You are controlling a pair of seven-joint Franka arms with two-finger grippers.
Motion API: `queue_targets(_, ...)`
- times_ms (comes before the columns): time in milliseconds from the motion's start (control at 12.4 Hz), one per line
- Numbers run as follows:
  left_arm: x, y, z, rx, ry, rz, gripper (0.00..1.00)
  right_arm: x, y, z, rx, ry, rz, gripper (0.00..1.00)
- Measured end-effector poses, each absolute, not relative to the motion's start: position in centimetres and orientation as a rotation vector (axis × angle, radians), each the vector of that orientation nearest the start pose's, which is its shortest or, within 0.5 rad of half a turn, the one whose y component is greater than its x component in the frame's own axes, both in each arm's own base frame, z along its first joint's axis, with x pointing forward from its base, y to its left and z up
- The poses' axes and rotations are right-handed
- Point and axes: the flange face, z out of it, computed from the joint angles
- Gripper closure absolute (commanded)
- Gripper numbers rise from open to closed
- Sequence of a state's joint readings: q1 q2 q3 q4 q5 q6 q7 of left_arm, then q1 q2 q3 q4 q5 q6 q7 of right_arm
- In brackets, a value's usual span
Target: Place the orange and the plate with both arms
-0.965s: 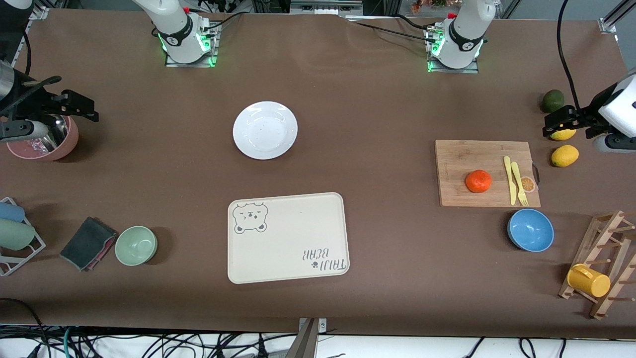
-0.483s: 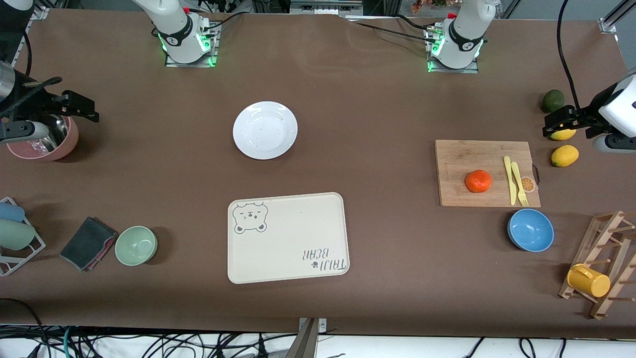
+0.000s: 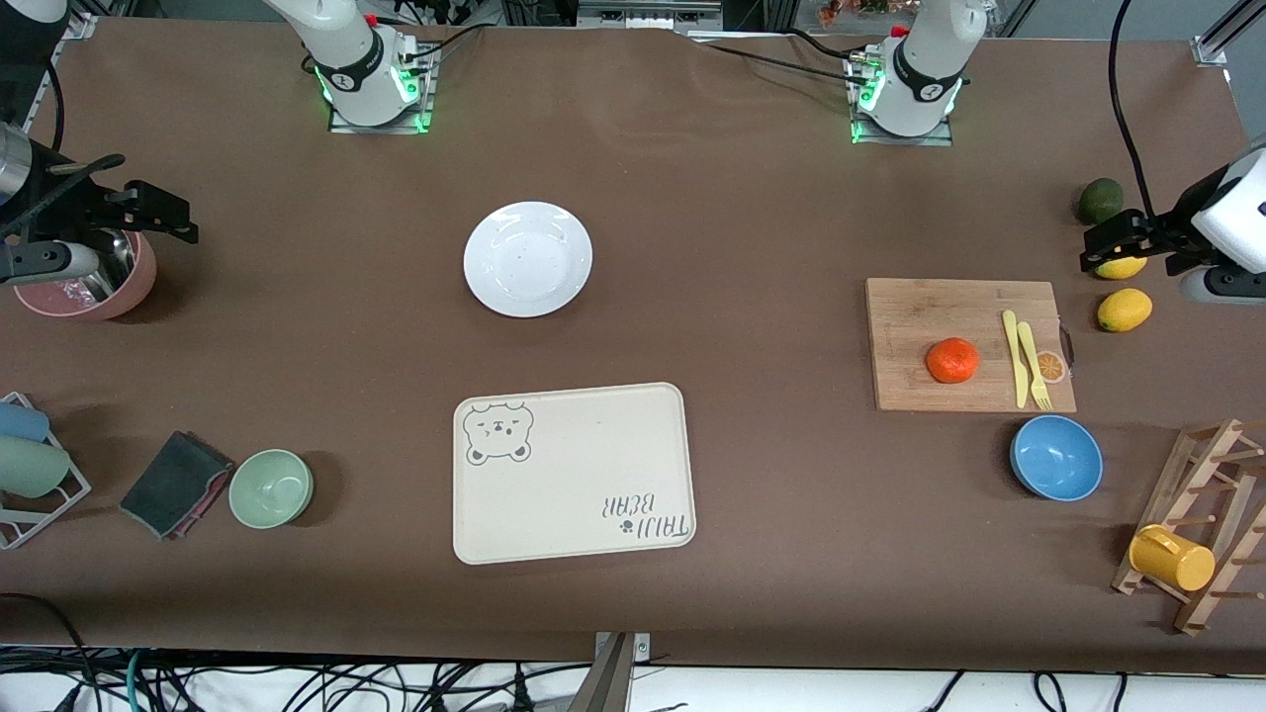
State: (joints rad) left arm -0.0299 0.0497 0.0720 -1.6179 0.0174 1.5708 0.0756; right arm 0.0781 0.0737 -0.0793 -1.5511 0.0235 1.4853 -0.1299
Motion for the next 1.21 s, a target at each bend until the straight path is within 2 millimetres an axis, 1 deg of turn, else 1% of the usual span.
queue_targets(483, 56.6, 2.5, 57.2, -3.122, 0.054, 0.159, 0.0, 56.5, 0.4, 58.4, -3.1, -0.2, 0.221, 0.0)
queue_targets(643, 56.9, 2.3, 56.4, -3.12, 0.058, 0.187, 0.0, 56.5, 0.4, 58.4, -3.1, -0.2, 0.222, 0.0)
queue_targets(804, 57.4, 2.2, 54.9, -3.117, 0.061, 0.23, 0.0, 56.5, 0.4, 58.4, -3.1, -0.2, 0.224, 0.0)
queue_targets(885, 57.7, 2.2, 53.9, -3.115, 0.061, 0.259, 0.0, 56.5, 0.4, 58.4, -3.1, -0.2, 0.225, 0.0)
queue_targets(965, 58.1, 2.2, 52.4, -3.111, 0.055, 0.303, 0.0, 56.5, 0.4, 58.3, -3.1, -0.2, 0.225, 0.0)
queue_targets(1045, 58.7, 2.4, 50.0, -3.103, 0.037, 0.367, 0.0, 56.5, 0.4, 58.3, -3.1, -0.2, 0.226, 0.0)
queue_targets(1126, 59.4, 2.4, 47.1, -3.092, 0.024, 0.441, 0.0, 56.5, 0.4, 58.3, -3.1, -0.2, 0.226, 0.0)
queue_targets(1206, 60.2, 2.2, 43.8, -3.078, 0.019, 0.51, 0.0, 56.5, 0.4, 58.3, -3.1, -0.2, 0.227, 0.0)
